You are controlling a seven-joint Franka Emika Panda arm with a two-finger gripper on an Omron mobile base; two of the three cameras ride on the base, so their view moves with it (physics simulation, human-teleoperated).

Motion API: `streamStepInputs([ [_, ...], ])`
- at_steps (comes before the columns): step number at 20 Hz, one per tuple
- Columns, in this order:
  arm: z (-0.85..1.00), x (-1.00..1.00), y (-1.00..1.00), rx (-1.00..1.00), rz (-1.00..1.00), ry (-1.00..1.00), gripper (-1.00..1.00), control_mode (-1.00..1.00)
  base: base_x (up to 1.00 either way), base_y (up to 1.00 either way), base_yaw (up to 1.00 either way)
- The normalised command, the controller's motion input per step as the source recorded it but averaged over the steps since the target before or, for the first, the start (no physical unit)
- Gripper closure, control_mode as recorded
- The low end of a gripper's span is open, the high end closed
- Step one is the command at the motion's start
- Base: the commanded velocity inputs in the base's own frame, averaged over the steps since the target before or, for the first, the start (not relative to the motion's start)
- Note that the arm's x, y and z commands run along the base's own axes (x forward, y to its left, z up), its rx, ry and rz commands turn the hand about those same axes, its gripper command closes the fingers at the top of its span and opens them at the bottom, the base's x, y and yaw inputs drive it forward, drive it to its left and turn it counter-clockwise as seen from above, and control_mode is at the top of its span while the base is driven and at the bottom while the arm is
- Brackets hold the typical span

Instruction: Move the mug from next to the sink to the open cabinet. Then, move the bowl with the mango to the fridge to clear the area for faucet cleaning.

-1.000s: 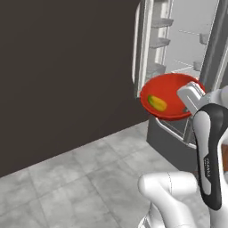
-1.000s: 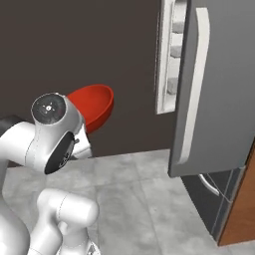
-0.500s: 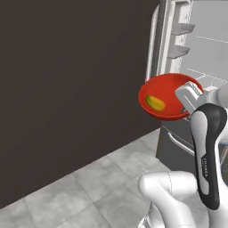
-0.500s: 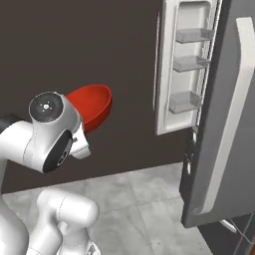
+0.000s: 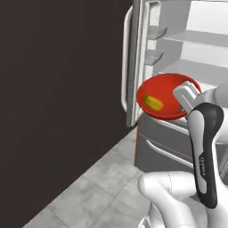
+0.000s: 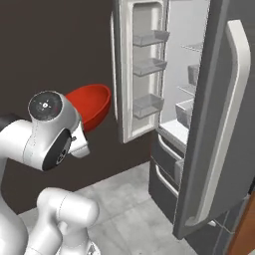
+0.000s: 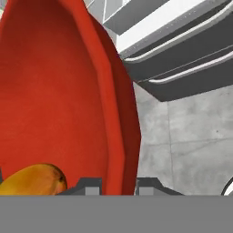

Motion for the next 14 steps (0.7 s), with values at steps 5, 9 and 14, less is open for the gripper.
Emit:
streamStepInputs([
  [5,0.0,0.0,0.0,0.0,0.0,0.0,1.0,1.0,0.09,-0.17,-0.59],
  [9,0.0,0.0,0.0,0.0,0.0,0.0,1.0,1.0,0.61,0.06,-0.45],
  [14,0.0,0.0,0.0,0.0,0.0,0.0,1.0,1.0,0.98,0.37,-0.39],
])
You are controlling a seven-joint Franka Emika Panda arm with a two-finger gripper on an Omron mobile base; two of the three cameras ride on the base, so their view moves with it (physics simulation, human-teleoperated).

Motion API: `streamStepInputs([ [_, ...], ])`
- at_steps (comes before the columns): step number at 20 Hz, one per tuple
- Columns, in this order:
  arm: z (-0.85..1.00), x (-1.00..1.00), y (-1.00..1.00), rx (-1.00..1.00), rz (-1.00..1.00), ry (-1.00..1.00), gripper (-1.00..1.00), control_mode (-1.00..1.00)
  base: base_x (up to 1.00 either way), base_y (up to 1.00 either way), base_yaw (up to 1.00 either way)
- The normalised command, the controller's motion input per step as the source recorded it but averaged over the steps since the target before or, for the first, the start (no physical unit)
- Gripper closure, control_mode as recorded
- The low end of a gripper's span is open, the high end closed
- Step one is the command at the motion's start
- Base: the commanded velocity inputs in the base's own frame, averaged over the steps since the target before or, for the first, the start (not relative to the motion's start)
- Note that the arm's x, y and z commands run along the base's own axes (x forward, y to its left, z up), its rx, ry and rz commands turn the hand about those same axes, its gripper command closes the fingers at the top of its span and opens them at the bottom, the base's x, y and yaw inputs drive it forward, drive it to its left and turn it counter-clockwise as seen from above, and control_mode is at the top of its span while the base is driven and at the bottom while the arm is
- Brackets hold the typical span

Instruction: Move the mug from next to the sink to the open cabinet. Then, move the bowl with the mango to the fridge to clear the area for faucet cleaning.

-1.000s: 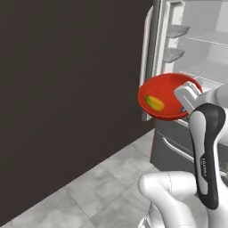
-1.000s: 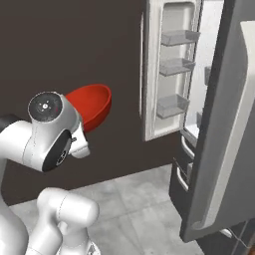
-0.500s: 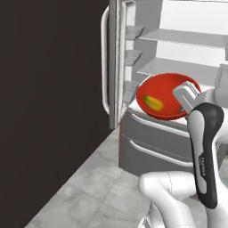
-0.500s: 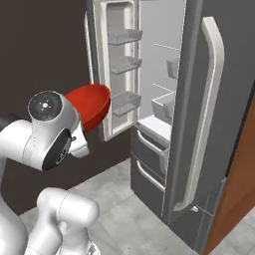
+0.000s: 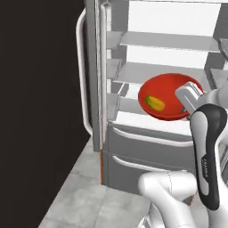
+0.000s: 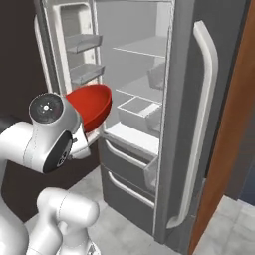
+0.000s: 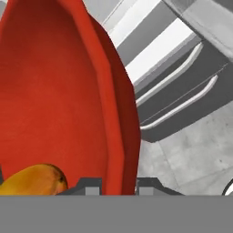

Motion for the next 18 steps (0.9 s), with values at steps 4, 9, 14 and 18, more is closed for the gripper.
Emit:
streamStepInputs([
  [4,0.0,0.0,0.0,0.0,0.0,0.0,1.0,1.0,0.75,0.29,-0.43],
  [9,0.0,0.0,0.0,0.0,0.0,0.0,1.0,1.0,0.38,0.0,-0.57],
  [14,0.0,0.0,0.0,0.0,0.0,0.0,1.0,1.0,0.69,0.2,-0.4],
  [18,0.0,0.0,0.0,0.0,0.0,0.0,1.0,1.0,0.93,0.63,-0.24],
])
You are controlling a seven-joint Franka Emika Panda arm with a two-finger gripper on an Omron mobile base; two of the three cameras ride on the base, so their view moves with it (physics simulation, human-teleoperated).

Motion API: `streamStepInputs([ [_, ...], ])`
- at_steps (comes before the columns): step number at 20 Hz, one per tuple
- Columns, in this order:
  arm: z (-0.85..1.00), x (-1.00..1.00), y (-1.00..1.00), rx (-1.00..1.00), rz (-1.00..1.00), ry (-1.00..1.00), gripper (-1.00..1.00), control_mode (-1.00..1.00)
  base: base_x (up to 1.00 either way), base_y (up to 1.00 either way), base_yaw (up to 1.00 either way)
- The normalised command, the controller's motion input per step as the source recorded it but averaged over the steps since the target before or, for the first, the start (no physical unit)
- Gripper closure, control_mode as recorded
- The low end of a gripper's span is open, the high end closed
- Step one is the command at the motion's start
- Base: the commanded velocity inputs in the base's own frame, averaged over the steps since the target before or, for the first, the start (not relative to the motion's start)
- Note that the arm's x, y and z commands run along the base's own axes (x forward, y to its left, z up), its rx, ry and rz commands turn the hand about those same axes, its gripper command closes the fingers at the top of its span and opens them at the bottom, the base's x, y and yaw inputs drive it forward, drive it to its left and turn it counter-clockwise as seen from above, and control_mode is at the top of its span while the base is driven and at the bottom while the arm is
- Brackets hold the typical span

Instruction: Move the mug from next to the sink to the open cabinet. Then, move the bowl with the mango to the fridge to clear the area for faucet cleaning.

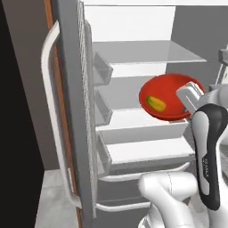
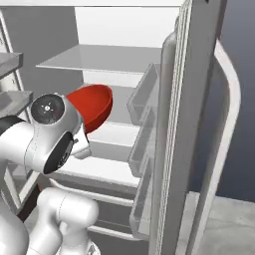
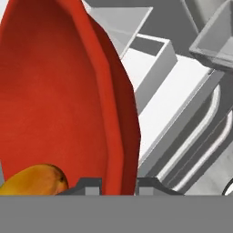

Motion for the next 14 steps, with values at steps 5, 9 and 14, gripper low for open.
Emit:
streamStepInputs([
  [5,0.0,0.0,0.0,0.0,0.0,0.0,1.0,1.0,0.73,0.48,-0.2],
  [9,0.0,0.01,-0.01,0.01,-0.02,0.03,1.0,-1.0,0.25,0.05,-0.08],
  [14,0.68,0.0,-0.26,0.17,-0.07,0.11,1.0,-1.0,0.0,0.0,0.0],
])
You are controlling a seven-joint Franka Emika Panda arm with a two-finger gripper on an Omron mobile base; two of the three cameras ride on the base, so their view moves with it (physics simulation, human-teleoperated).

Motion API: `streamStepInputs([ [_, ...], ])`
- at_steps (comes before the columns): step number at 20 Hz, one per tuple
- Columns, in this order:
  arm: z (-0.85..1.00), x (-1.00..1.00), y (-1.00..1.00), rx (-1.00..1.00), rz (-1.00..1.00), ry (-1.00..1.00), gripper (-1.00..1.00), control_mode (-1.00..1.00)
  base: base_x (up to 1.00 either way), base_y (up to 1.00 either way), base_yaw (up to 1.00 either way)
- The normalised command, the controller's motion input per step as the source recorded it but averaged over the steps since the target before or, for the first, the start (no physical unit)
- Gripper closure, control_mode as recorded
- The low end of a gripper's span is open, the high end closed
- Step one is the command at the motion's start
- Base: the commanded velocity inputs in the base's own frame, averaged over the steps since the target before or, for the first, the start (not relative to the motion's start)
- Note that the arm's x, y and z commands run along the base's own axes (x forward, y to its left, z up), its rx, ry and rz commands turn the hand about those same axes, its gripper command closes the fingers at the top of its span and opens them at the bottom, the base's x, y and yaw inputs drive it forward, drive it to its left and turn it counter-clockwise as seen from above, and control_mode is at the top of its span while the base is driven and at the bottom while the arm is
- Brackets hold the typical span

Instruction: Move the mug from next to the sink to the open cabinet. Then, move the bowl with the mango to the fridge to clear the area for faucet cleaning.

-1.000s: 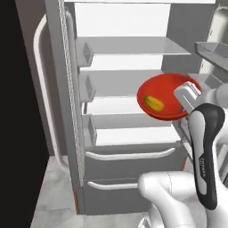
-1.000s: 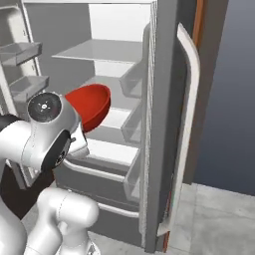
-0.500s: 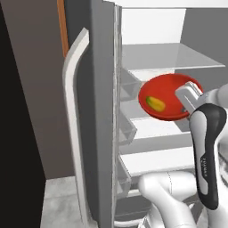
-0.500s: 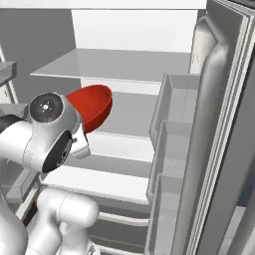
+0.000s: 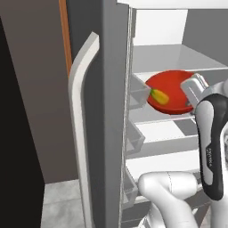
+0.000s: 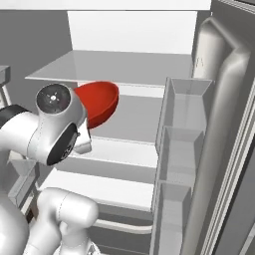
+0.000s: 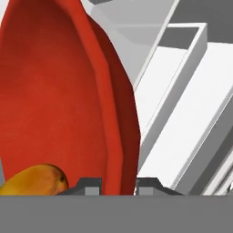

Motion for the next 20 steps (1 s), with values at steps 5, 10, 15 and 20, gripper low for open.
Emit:
streamStepInputs([
  [5,1.0,0.0,-0.11,0.25,-0.06,0.05,1.0,-1.0,0.0,0.0,0.0],
  [10,0.77,0.0,-0.43,0.36,-0.01,0.01,1.0,-1.0,0.0,0.0,0.0],
  [15,0.04,0.5,-0.19,0.19,0.0,0.0,1.0,-1.0,0.0,0.0,0.0],
  [20,-0.12,0.95,0.0,-0.03,0.0,0.0,1.0,-1.0,0.0,0.0,0.0],
])
